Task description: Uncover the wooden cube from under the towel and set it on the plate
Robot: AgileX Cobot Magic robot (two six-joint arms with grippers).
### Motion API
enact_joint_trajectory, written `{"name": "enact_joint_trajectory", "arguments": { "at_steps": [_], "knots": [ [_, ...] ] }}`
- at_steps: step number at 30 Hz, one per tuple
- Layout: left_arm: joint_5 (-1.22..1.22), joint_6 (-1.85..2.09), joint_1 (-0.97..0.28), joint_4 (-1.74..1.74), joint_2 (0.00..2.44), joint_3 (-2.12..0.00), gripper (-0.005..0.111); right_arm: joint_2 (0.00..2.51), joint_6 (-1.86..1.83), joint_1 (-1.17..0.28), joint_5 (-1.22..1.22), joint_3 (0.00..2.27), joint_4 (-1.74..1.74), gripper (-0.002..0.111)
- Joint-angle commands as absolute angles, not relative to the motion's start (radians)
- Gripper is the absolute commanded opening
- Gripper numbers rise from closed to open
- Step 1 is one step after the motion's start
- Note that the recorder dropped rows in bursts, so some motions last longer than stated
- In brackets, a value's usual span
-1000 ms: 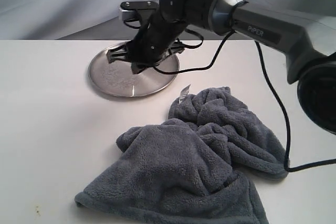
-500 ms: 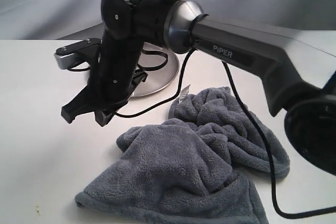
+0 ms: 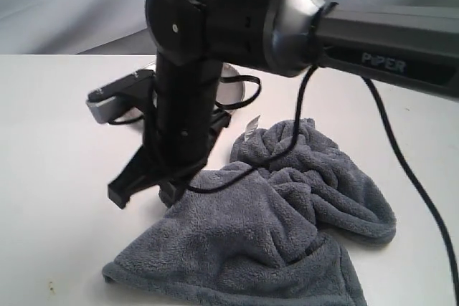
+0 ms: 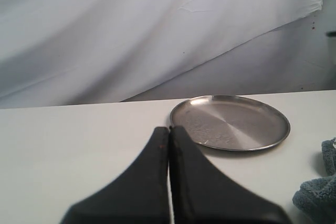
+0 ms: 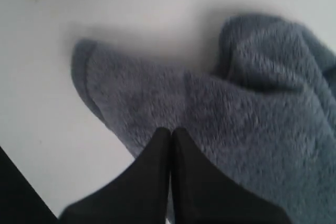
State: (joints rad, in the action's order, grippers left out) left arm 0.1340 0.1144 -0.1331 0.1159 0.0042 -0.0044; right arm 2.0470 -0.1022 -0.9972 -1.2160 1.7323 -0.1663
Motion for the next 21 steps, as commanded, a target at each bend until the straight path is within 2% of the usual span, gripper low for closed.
{"name": "enact_joint_trajectory", "arguments": {
  "at_steps": [1,11,16,21],
  "knots": [
    [0.132,0.112,-0.138,0.118,0.000,0.000,0.000,1.947,-0.070,-0.999,-1.221,1.527,-0.067,0.000],
    [0.132,0.112,-0.138,0.118,0.000,0.000,0.000,1.754,0.127,-0.997,-1.213,1.165,0.255,0.000],
    [0.132,0.112,-0.138,0.118,0.000,0.000,0.000,1.724,0.290,-0.987,-1.215,1.075,0.490,0.000],
    [0.132,0.112,-0.138,0.118,0.000,0.000,0.000,1.724,0.338,-0.891,-1.165,1.070,0.542,0.000]
  ]
}}
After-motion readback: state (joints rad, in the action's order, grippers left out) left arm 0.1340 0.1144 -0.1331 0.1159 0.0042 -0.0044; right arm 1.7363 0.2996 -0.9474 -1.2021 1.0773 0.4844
